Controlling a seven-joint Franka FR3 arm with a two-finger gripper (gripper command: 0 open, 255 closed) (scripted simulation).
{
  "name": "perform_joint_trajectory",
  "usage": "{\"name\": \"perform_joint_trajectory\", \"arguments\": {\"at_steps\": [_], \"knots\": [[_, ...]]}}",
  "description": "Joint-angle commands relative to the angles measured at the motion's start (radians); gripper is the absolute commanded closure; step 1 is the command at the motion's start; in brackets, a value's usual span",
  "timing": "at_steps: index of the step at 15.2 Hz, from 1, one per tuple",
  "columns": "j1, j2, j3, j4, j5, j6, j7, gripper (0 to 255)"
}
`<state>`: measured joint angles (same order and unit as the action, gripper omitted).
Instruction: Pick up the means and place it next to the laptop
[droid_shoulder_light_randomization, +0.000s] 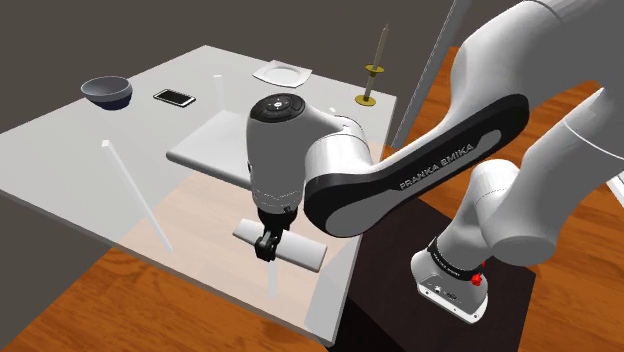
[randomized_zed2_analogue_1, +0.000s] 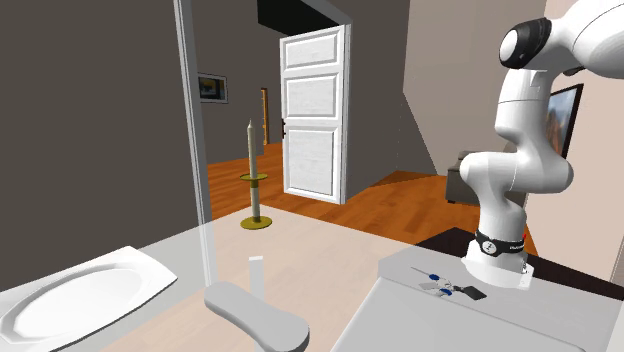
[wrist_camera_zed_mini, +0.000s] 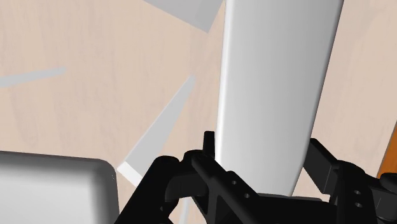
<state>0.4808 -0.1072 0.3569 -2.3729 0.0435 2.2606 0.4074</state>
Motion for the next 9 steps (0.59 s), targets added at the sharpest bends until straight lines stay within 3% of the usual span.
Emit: {"name": "perform_joint_trajectory", "arguments": {"at_steps": [1, 9], "knots": [[-0.001, 0.017, 0.001, -0.012, -0.007, 0.029, 0.004, 255], [-0.002, 0.038, 0.003, -0.024, -0.016, 0.061, 0.011, 255]]}}
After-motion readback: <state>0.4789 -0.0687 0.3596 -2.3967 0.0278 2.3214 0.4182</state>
